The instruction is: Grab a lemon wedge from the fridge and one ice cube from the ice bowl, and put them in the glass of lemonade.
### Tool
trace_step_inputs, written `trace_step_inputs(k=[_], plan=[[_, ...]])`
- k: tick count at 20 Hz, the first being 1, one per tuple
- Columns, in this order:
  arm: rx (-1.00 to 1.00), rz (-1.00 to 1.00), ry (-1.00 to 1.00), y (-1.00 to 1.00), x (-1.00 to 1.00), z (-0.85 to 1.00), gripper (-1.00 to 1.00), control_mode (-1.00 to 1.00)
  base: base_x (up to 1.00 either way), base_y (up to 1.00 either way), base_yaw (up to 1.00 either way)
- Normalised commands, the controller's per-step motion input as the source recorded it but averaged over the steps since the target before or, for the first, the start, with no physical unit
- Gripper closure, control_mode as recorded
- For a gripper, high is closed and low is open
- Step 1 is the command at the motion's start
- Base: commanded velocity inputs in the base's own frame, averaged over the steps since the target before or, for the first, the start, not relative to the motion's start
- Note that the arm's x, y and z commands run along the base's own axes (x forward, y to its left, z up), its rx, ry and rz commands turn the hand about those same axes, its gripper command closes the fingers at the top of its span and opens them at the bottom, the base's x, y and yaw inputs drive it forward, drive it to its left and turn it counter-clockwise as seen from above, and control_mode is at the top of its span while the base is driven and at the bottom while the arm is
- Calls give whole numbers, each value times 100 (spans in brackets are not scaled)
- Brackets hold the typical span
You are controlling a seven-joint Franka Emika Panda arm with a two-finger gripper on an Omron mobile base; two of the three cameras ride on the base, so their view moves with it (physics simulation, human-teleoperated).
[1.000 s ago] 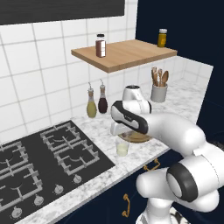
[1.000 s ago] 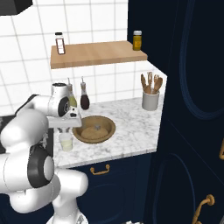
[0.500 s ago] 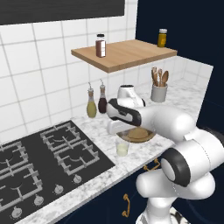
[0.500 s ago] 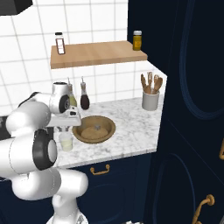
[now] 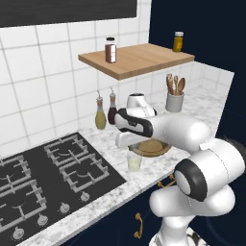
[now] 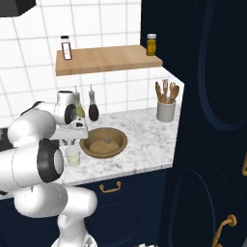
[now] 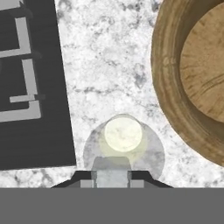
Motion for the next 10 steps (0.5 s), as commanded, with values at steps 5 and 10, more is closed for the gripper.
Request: trace_step_inputs(k=[5,10], plan=[[0,0,0,-19,0,0,100,-100,0,0,0],[0,0,0,3,1,0,100,-100,0,0,0]])
